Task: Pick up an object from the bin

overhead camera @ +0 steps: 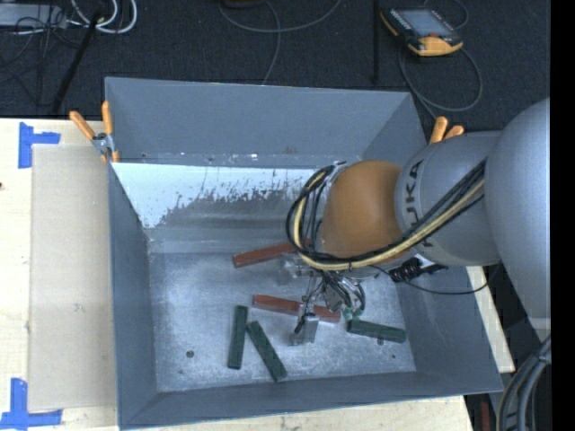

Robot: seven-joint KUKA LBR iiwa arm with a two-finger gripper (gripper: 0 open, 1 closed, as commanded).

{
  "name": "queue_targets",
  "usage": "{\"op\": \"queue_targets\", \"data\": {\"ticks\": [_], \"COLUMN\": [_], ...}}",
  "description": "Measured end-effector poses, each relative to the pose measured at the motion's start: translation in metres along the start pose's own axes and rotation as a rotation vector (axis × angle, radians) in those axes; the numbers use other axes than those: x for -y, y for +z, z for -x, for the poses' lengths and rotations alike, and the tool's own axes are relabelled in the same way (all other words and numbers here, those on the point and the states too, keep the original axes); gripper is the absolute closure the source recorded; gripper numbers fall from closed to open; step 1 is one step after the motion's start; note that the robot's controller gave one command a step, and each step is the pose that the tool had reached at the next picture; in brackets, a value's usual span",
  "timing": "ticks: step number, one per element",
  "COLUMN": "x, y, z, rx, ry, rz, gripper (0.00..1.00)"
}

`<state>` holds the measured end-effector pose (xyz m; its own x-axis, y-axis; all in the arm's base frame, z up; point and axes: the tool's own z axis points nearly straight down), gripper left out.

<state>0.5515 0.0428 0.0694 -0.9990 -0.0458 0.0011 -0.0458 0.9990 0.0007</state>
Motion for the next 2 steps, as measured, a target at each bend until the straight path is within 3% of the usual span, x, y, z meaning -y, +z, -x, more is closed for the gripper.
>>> {"op": "queue_targets", "data": {"ticks": [1,2], "x": [0.000,0.057], "y": [0.000,0.000], "z": [0.000,-0.036], "rx": [0.001,-0.003], "ry": [0.001,0.196], "rz": [0.000,-0.002], "gripper": [1.00,1.00]}}
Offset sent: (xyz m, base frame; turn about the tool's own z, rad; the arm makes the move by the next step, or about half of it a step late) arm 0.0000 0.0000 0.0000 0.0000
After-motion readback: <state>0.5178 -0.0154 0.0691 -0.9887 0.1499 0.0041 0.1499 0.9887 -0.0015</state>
